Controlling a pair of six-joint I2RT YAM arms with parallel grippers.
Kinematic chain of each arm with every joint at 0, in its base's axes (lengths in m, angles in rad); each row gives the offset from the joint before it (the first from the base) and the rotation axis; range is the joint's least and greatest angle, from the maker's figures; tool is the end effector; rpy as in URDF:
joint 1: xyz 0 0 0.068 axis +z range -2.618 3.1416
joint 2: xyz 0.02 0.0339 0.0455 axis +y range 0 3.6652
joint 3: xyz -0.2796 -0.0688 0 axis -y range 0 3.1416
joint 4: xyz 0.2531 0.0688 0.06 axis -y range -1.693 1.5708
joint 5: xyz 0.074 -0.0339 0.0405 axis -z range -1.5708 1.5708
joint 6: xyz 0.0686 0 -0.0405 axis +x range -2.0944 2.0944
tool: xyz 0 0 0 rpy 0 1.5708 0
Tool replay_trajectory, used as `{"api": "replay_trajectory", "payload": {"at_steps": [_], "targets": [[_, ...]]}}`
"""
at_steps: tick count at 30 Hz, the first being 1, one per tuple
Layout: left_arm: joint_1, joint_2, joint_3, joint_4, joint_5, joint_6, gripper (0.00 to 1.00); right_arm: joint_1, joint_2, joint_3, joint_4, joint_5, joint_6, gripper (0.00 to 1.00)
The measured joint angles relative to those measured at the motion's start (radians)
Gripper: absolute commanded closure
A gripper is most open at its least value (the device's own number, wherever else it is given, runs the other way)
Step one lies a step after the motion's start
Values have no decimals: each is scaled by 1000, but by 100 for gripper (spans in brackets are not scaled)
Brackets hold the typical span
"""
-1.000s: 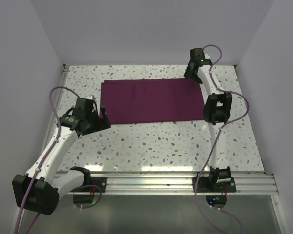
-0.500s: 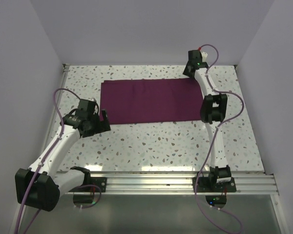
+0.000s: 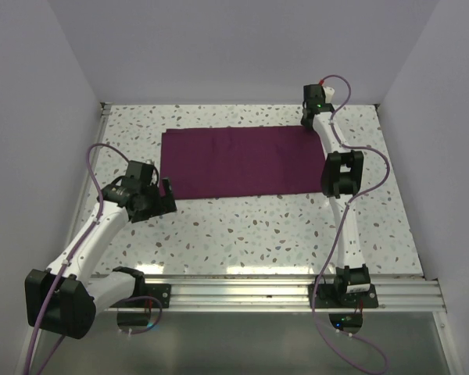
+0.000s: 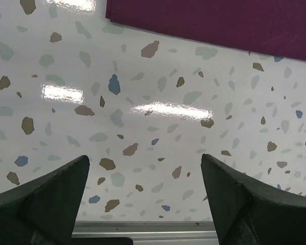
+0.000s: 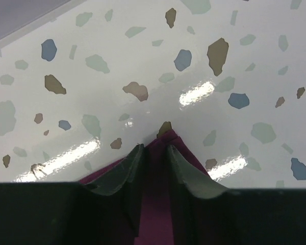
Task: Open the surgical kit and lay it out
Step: Open the surgical kit at the center of the board.
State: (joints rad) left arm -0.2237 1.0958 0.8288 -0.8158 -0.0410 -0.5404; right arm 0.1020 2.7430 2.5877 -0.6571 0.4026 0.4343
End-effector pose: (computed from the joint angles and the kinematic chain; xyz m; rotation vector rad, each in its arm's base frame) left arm 0.2141 -0.0458 0.2273 -0.4340 2.6315 -0.1968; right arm 0.6308 0.0375 0.1426 0.5658 2.2410 -0.2101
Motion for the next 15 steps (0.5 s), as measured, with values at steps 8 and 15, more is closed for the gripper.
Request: {"api": "replay_trajectory", "payload": {"at_steps": [8, 15], "targets": [[0, 2, 0, 0, -1, 0, 5, 4, 0, 0, 0, 3, 6, 100], [0, 4, 0, 0, -1, 1, 5, 10, -16, -29, 11, 29, 6, 100]]}}
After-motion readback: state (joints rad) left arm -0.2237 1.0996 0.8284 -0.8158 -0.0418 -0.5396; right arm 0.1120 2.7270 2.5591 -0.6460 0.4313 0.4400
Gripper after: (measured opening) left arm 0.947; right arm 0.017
